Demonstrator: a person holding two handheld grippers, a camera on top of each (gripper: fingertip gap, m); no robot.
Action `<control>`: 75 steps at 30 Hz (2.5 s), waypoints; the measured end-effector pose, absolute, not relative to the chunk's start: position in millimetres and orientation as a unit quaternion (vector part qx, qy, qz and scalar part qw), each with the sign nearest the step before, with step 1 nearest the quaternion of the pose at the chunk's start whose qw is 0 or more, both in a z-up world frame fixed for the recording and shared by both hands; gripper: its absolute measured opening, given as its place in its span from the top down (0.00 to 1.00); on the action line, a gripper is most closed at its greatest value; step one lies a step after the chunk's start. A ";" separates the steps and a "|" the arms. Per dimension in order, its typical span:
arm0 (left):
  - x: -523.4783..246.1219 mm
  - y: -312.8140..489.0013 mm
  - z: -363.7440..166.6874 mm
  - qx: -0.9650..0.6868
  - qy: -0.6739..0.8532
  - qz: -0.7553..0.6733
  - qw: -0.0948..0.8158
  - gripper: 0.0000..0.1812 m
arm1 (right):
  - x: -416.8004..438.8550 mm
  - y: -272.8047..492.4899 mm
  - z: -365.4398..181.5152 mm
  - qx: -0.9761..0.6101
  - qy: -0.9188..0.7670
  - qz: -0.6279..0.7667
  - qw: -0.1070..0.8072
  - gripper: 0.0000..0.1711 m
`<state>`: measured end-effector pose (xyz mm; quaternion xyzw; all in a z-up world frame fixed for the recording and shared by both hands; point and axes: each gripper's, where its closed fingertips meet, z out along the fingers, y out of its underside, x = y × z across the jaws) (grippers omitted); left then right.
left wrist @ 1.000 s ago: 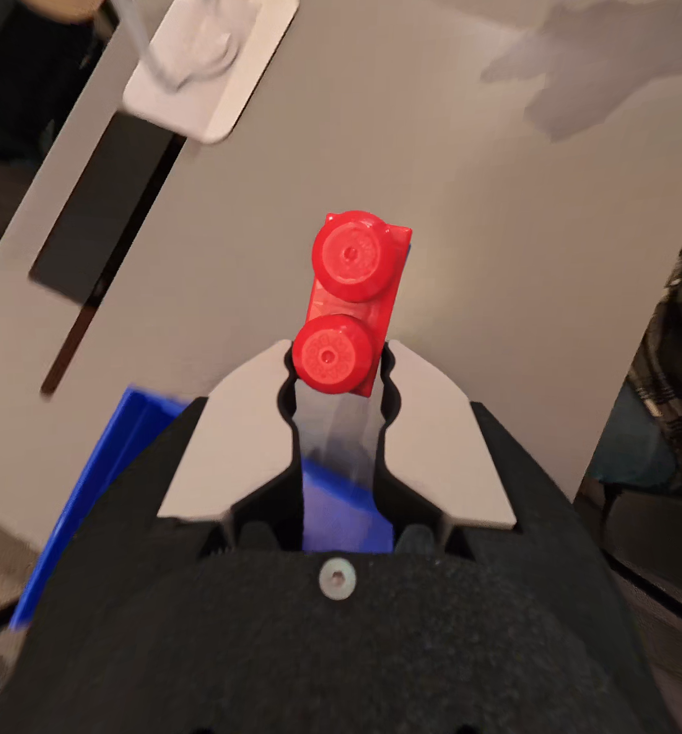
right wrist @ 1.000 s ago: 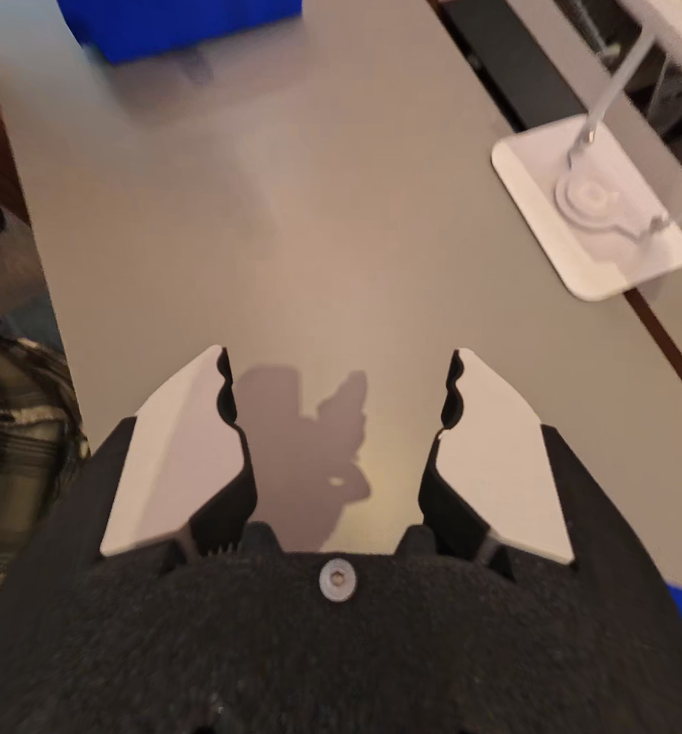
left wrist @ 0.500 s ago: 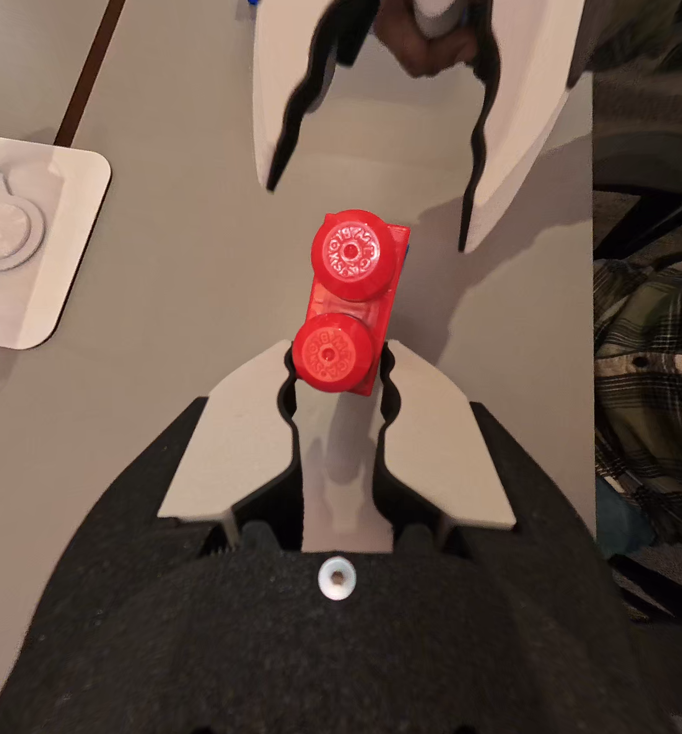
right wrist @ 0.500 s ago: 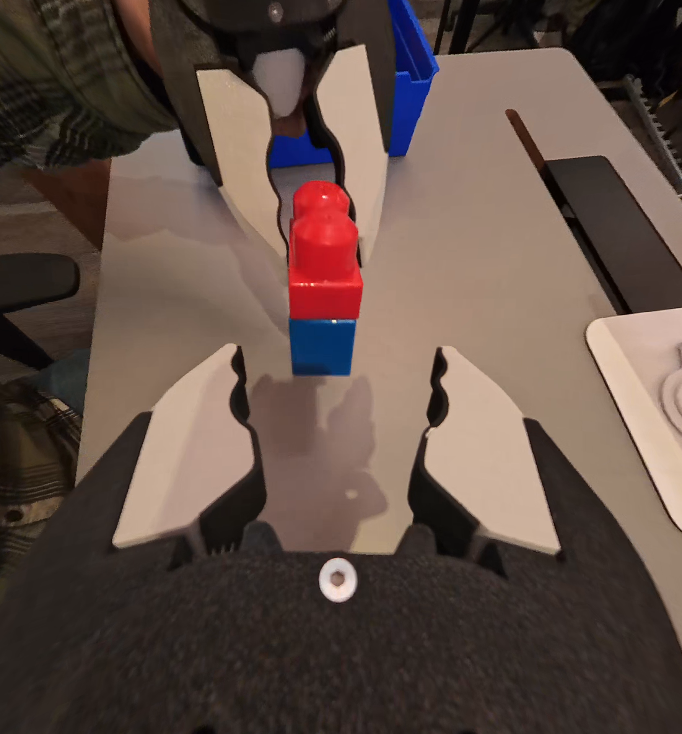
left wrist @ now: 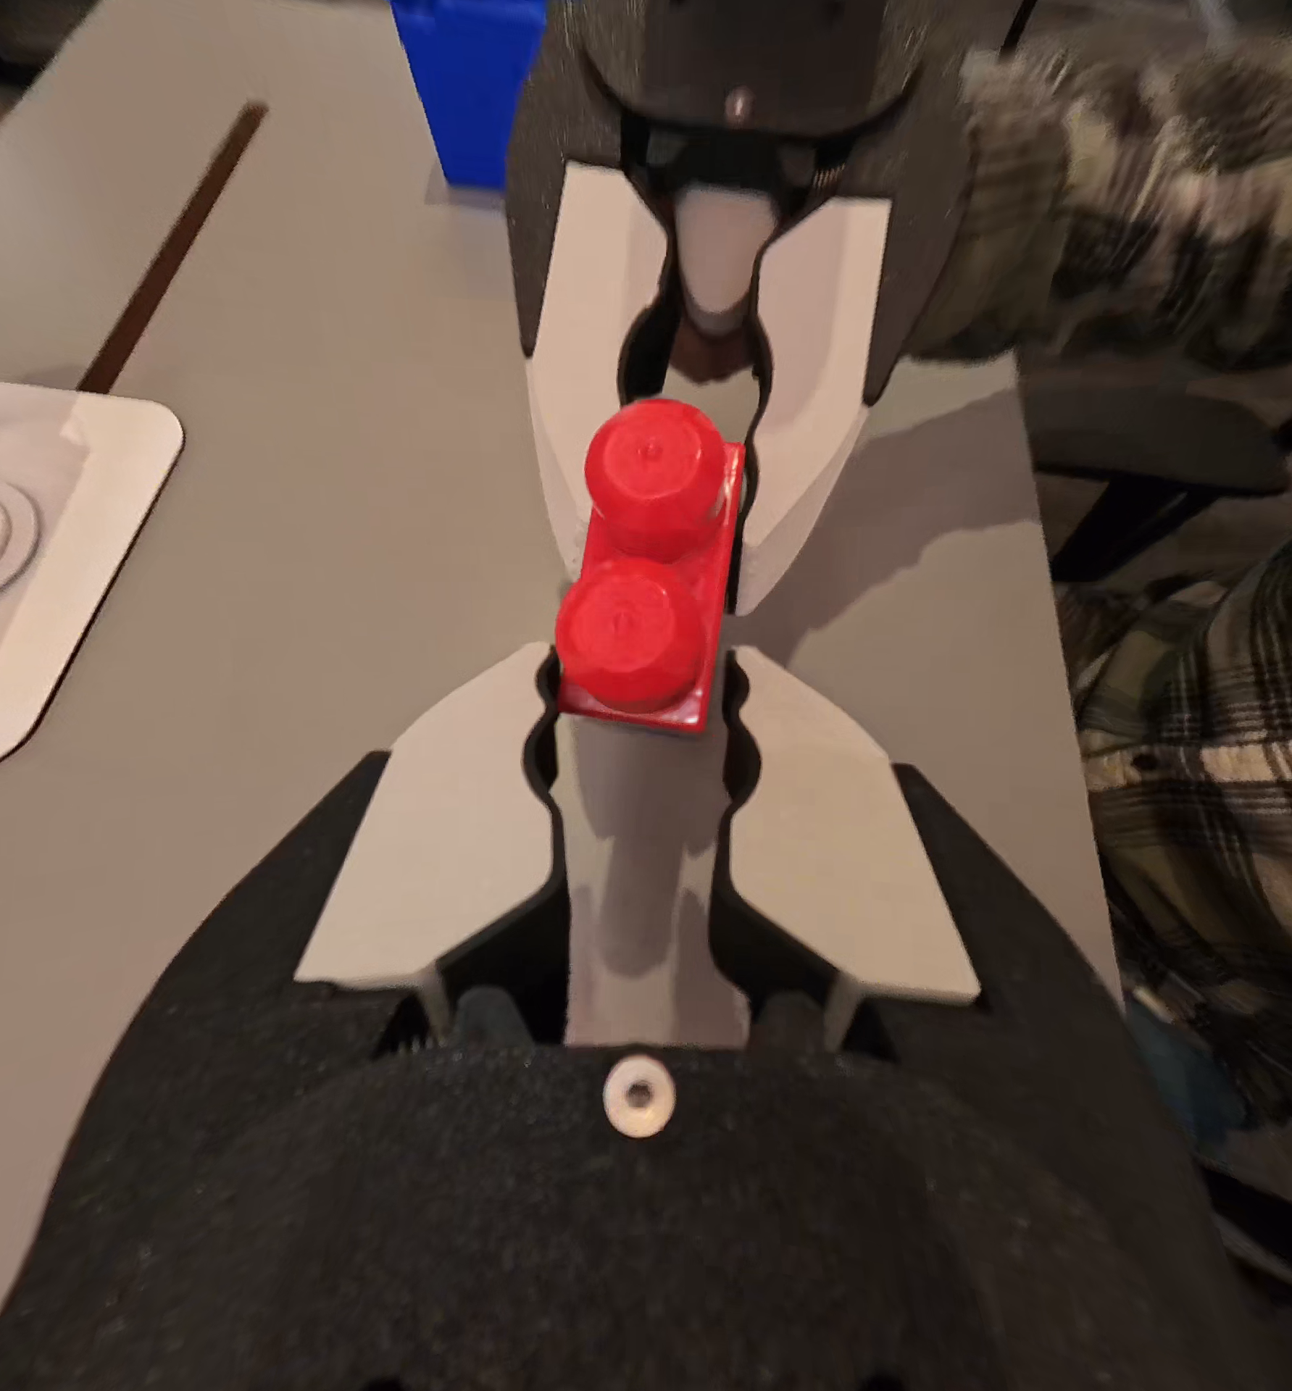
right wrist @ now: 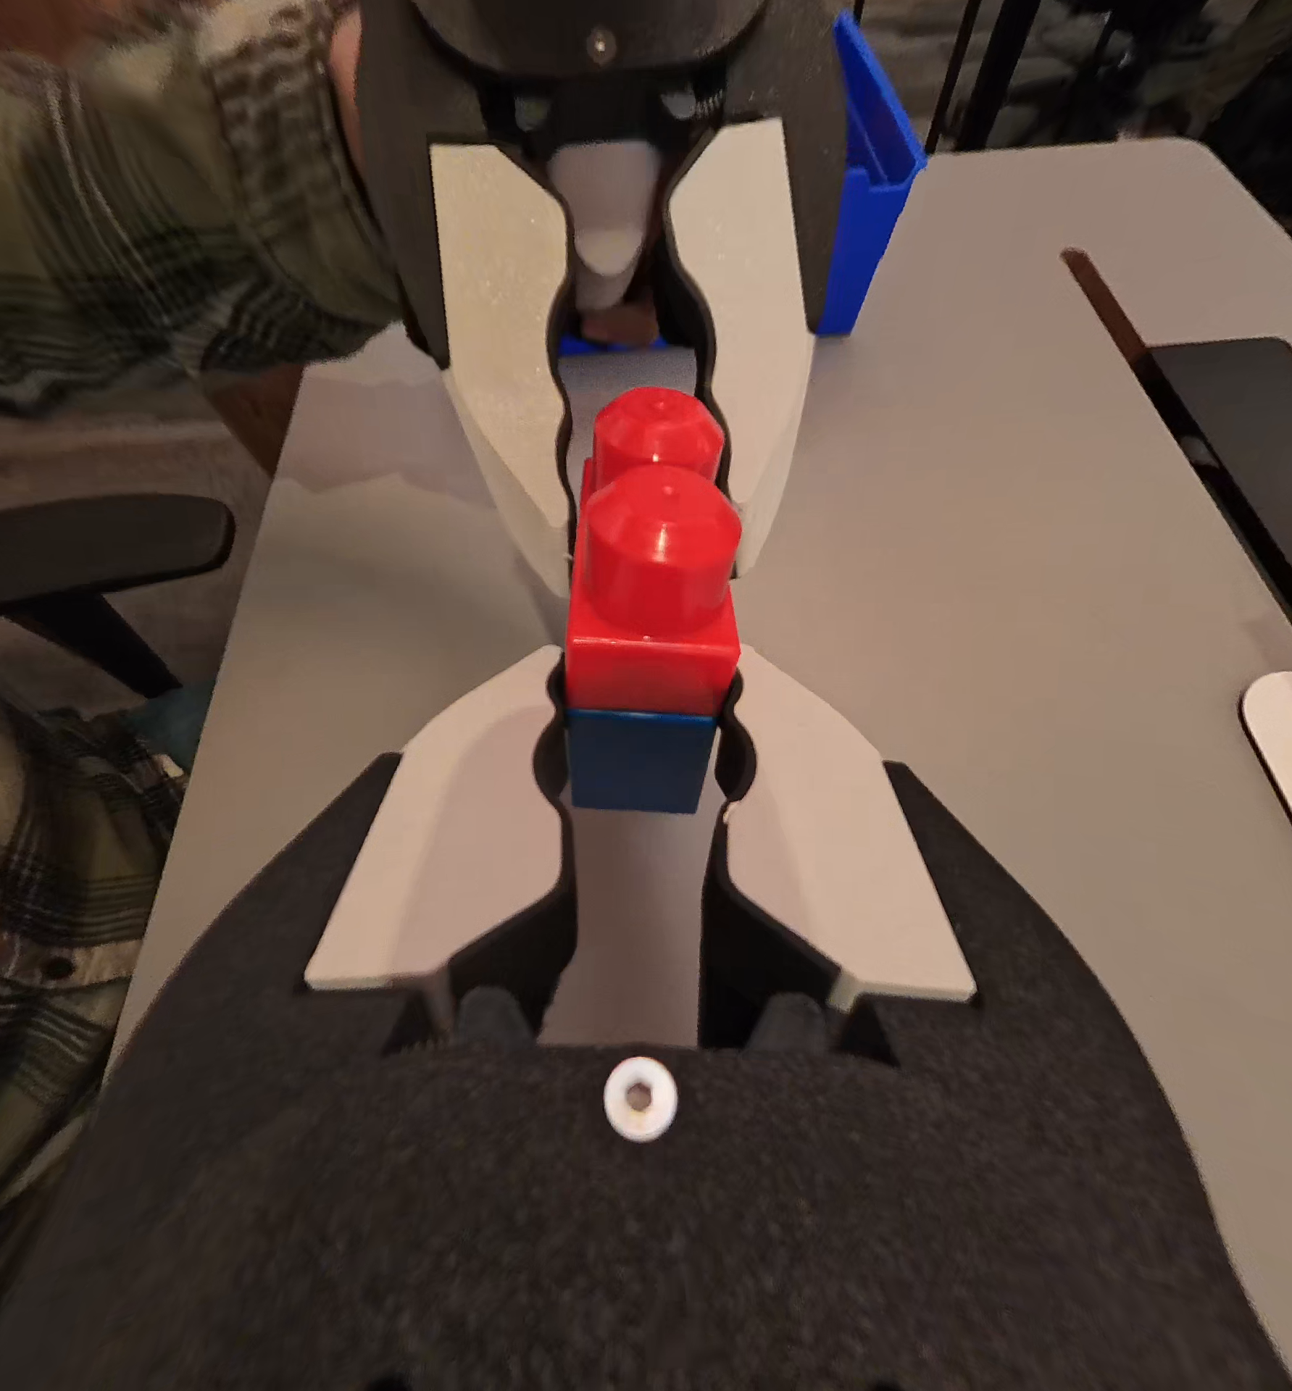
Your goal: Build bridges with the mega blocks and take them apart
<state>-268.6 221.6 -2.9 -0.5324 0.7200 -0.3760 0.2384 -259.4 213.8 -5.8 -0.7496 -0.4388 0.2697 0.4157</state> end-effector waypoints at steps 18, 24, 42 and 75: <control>-243.3 226.6 -1.1 -0.465 0.575 -0.591 0.321 0.74 | -241.0 227.0 0.7 -0.688 -0.306 0.426 0.502 0.79; -240.2 224.9 -14.9 -0.468 0.577 -0.584 0.328 0.79 | -243.1 224.8 -9.7 -0.683 -0.312 0.436 0.496 0.79; -234.4 215.1 -52.5 -0.494 0.619 -0.530 0.303 0.80 | -233.4 220.8 -32.0 -0.785 -0.525 0.228 0.239 0.60; -241.7 233.4 -86.8 -0.545 0.646 -0.455 0.281 0.80 | -194.5 224.7 -18.9 -0.800 -0.462 0.255 0.284 0.80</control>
